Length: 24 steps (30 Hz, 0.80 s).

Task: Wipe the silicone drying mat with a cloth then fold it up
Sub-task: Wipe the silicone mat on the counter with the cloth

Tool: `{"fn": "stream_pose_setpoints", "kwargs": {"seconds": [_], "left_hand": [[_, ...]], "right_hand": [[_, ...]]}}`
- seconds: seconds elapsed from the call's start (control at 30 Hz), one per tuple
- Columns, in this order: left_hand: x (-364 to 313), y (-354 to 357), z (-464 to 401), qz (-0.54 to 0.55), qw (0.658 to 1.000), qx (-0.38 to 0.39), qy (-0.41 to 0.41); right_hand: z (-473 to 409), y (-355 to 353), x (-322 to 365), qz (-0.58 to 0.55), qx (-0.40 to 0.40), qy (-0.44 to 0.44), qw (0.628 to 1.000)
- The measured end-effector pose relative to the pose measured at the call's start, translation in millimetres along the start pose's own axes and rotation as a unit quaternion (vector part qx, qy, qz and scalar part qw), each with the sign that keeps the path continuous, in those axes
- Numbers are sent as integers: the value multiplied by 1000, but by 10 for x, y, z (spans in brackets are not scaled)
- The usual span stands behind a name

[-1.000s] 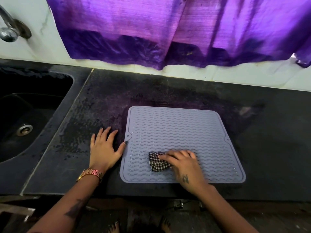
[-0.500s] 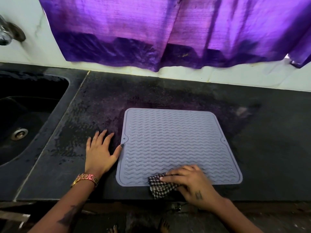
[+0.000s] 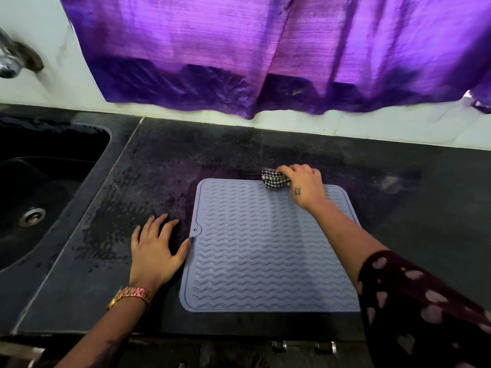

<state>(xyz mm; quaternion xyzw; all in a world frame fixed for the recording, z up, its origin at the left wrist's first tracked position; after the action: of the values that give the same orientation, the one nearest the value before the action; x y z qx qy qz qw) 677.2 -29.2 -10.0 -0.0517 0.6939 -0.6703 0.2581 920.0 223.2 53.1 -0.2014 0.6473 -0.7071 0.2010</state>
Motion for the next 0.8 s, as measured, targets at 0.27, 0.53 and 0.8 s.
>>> {"fn": "stream_pose_setpoints", "kwargs": {"seconds": [0.27, 0.53, 0.8], "left_hand": [[-15, -5, -1, 5, 1000, -4, 1], [-4, -3, -7, 6, 1000, -5, 4], [17, 15, -17, 13, 1000, -8, 10]], "right_hand": [[-26, 193, -95, -4, 50, 3, 999], [503, 284, -53, -26, 23, 5, 999], [1155, 370, 27, -36, 18, 3, 999]]}}
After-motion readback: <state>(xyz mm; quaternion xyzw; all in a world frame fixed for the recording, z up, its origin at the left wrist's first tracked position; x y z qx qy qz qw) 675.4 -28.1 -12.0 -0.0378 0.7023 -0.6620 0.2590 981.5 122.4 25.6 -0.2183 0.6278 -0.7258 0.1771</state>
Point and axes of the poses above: each hand's wrist, its own z-axis away from the middle knuckle, its own y-axis out of the palm, x = y × z, the point moved 3 cm from there along -z, towards the middle knuckle, and after that the axes turned 10 degrees about x, right-handed, at the moved point
